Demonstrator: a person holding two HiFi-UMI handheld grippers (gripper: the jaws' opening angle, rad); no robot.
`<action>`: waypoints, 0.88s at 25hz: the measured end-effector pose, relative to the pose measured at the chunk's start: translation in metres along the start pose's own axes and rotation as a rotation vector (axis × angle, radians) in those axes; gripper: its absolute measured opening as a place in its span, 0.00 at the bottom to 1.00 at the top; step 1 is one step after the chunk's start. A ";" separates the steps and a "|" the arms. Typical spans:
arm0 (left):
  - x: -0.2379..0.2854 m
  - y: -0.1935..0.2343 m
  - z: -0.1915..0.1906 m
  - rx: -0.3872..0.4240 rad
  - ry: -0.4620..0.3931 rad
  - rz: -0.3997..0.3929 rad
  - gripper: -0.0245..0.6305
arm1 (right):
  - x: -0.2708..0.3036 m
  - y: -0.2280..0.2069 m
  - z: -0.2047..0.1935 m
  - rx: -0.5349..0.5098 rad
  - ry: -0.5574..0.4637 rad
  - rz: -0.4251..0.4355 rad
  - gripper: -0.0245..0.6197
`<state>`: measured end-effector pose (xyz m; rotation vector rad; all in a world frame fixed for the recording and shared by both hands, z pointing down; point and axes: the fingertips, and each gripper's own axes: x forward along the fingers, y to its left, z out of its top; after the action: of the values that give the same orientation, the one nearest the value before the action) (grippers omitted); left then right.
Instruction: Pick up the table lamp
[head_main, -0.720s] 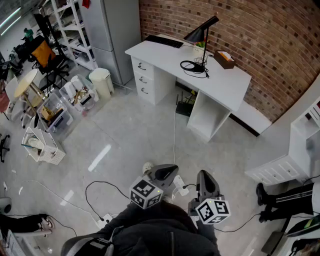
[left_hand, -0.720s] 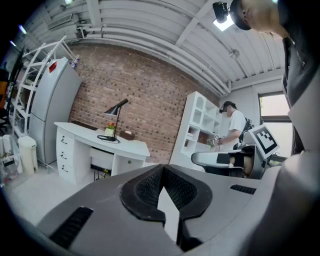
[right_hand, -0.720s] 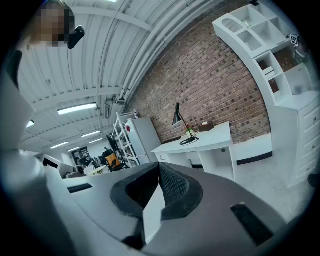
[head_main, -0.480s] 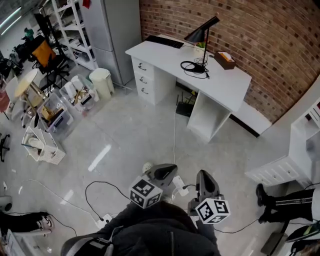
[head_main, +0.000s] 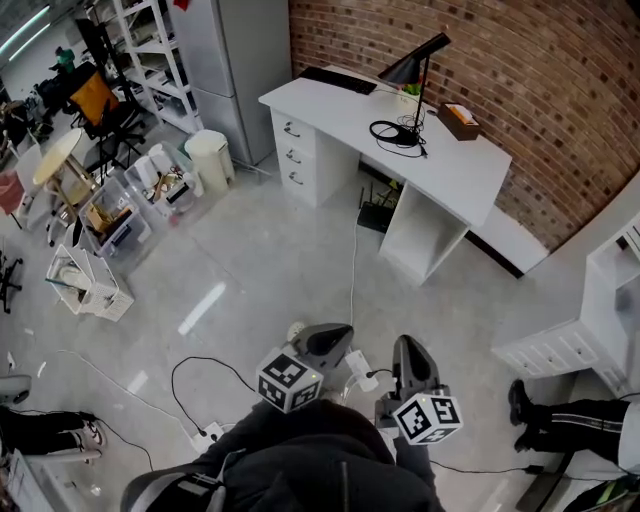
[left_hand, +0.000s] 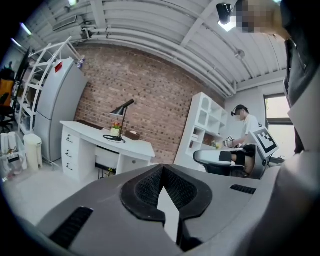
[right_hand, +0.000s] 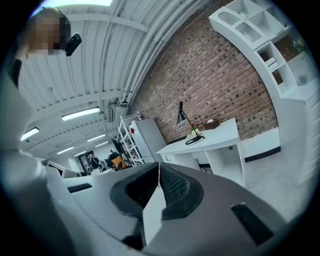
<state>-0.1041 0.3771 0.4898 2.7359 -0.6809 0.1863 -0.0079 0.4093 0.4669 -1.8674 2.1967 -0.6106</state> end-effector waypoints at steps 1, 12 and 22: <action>0.000 0.002 0.000 -0.007 0.002 0.005 0.04 | 0.003 0.002 0.000 0.000 0.005 0.006 0.06; 0.037 0.050 0.015 -0.038 0.034 -0.013 0.04 | 0.064 -0.012 0.008 0.042 0.016 0.005 0.06; 0.099 0.137 0.081 -0.102 -0.010 -0.049 0.04 | 0.174 -0.034 0.067 0.014 -0.021 -0.016 0.06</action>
<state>-0.0782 0.1924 0.4706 2.6541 -0.6082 0.1238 0.0169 0.2234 0.4414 -1.8774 2.1610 -0.6048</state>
